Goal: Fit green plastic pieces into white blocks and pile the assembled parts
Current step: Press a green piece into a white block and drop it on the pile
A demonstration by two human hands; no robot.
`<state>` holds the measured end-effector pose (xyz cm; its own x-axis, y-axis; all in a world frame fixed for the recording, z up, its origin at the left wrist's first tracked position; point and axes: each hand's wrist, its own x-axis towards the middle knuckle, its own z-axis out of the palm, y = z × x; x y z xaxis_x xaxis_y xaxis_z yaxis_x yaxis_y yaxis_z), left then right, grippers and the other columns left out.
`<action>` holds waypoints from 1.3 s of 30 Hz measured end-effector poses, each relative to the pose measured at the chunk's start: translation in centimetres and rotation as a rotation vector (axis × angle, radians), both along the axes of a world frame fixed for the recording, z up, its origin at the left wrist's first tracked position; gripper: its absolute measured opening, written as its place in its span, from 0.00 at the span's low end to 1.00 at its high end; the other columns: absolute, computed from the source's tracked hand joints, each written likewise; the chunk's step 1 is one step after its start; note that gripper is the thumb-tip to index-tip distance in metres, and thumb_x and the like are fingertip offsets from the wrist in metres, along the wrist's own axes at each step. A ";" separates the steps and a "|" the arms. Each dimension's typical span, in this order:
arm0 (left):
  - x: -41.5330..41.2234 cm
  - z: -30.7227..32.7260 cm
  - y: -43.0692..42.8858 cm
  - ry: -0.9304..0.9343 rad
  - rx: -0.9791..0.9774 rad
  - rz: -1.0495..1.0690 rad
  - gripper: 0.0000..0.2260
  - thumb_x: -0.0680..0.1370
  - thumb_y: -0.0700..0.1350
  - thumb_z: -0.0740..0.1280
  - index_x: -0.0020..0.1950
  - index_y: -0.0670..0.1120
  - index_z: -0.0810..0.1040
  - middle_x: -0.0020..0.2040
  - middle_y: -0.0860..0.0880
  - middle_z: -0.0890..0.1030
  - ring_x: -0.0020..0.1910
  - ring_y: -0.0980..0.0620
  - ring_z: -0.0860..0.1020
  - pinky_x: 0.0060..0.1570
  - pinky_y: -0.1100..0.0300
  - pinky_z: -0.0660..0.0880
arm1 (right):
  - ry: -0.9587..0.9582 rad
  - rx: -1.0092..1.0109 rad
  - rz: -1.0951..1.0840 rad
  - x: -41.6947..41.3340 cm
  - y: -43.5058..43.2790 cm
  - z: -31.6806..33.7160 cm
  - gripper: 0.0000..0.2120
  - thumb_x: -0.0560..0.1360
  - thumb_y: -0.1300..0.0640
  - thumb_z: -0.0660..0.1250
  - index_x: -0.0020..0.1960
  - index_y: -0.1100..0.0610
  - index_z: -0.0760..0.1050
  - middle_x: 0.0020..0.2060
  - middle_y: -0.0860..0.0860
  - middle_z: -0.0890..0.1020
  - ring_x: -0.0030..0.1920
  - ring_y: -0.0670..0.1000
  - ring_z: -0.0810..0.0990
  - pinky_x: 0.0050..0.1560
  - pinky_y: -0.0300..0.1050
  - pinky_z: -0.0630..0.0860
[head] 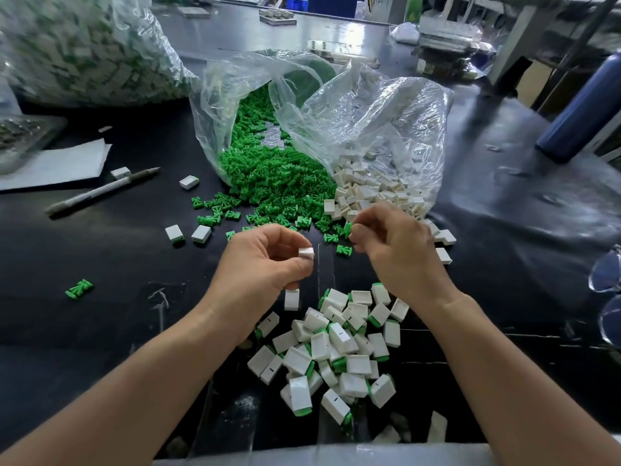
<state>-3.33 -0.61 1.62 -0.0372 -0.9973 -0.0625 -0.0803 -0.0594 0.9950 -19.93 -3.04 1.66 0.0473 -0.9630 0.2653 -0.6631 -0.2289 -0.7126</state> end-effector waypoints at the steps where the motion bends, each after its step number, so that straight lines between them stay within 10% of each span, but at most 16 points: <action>1: 0.0 0.0 0.0 -0.001 0.001 0.001 0.10 0.70 0.30 0.71 0.37 0.46 0.79 0.32 0.50 0.82 0.31 0.58 0.79 0.29 0.68 0.76 | -0.002 0.008 0.007 0.1 0.0 0.0 0.01 0.75 0.61 0.66 0.45 0.57 0.77 0.36 0.48 0.79 0.41 0.50 0.79 0.46 0.43 0.73; 14: 0.2 0.6 0.0 0.070 -0.008 0.012 0.06 0.71 0.34 0.70 0.42 0.45 0.80 0.36 0.47 0.82 0.34 0.55 0.79 0.34 0.66 0.78 | -0.428 0.143 0.257 0.7 0.9 0.7 0.12 0.73 0.68 0.66 0.43 0.50 0.76 0.32 0.45 0.81 0.34 0.43 0.81 0.35 0.32 0.74; 39: 0.3 0.4 0.0 0.045 -0.054 -0.029 0.09 0.68 0.31 0.72 0.36 0.45 0.80 0.30 0.51 0.81 0.31 0.57 0.78 0.35 0.66 0.78 | -0.305 0.142 0.315 1.0 1.2 0.5 0.13 0.72 0.67 0.68 0.41 0.48 0.77 0.33 0.48 0.82 0.33 0.44 0.81 0.36 0.34 0.74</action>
